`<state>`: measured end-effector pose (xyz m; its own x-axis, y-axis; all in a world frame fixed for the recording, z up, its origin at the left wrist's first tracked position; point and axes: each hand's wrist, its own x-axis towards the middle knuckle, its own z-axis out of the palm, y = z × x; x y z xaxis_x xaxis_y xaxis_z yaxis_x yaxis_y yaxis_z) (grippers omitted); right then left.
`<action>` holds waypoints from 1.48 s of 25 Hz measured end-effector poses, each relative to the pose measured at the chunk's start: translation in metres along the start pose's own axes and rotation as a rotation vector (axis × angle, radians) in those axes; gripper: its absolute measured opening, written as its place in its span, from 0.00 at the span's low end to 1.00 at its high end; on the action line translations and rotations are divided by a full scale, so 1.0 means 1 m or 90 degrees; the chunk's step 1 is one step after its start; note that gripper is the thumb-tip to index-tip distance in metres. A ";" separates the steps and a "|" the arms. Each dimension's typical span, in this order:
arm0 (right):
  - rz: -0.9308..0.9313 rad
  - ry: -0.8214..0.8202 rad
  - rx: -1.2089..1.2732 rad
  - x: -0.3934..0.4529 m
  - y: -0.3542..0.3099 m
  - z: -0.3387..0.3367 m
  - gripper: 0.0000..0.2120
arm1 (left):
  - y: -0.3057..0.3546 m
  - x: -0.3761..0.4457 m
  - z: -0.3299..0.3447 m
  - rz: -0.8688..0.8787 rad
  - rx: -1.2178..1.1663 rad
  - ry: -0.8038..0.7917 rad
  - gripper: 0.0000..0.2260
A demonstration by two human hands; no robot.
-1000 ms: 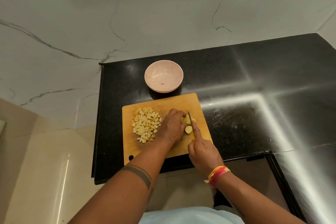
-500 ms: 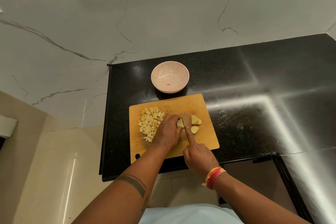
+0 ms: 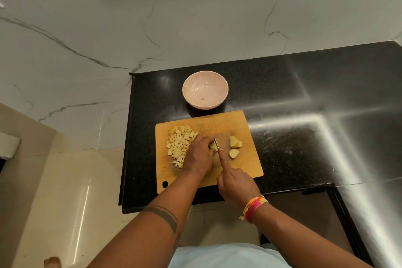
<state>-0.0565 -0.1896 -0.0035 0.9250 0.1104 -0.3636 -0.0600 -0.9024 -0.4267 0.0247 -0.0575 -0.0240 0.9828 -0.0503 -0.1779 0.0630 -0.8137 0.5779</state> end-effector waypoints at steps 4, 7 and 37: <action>-0.003 -0.020 -0.029 0.003 -0.005 0.001 0.37 | 0.000 -0.001 0.001 -0.004 -0.003 0.009 0.15; -0.006 -0.025 -0.042 0.004 -0.004 0.003 0.37 | 0.002 -0.001 0.000 -0.005 0.005 0.014 0.15; 0.000 0.013 0.058 -0.021 0.005 -0.008 0.39 | 0.005 0.000 -0.001 -0.014 0.013 -0.007 0.19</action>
<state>-0.0735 -0.1998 0.0092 0.9322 0.1017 -0.3473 -0.0925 -0.8608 -0.5005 0.0252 -0.0615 -0.0203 0.9792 -0.0394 -0.1993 0.0803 -0.8260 0.5579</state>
